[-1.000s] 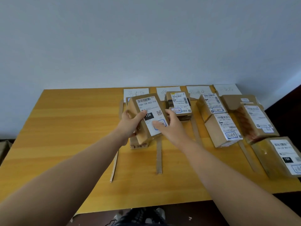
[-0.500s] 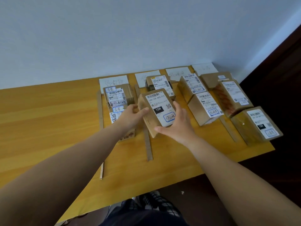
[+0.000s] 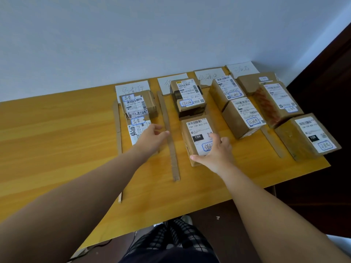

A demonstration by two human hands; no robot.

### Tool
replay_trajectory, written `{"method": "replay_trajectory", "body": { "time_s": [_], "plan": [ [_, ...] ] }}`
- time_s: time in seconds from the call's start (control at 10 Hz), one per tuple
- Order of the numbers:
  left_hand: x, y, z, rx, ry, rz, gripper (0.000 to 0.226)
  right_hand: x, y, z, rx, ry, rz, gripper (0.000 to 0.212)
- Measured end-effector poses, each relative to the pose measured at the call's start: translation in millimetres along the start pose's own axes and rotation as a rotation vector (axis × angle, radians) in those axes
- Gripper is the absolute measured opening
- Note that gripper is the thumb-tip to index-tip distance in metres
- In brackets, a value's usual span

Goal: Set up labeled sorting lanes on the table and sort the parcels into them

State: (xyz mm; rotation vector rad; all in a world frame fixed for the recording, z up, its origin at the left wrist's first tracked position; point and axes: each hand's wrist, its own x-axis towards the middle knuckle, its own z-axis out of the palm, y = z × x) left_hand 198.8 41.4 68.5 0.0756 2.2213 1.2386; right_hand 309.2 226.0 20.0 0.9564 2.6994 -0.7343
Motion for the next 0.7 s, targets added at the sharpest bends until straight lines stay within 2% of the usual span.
{"method": "replay_trajectory", "body": {
  "time_s": [0.5, 0.7],
  "plan": [
    [-3.9, -1.1, 5.5, -0.004, 0.087, -0.002, 0.039, 16.5, -16.7, -7.4, -0.047, -0.060, -0.027, 0.108],
    [-9.6, 6.2, 24.5, 0.008, 0.154, -0.029, 0.040, 22.5, -16.1, -23.3, -0.149, -0.154, -0.052, 0.111]
  ]
}}
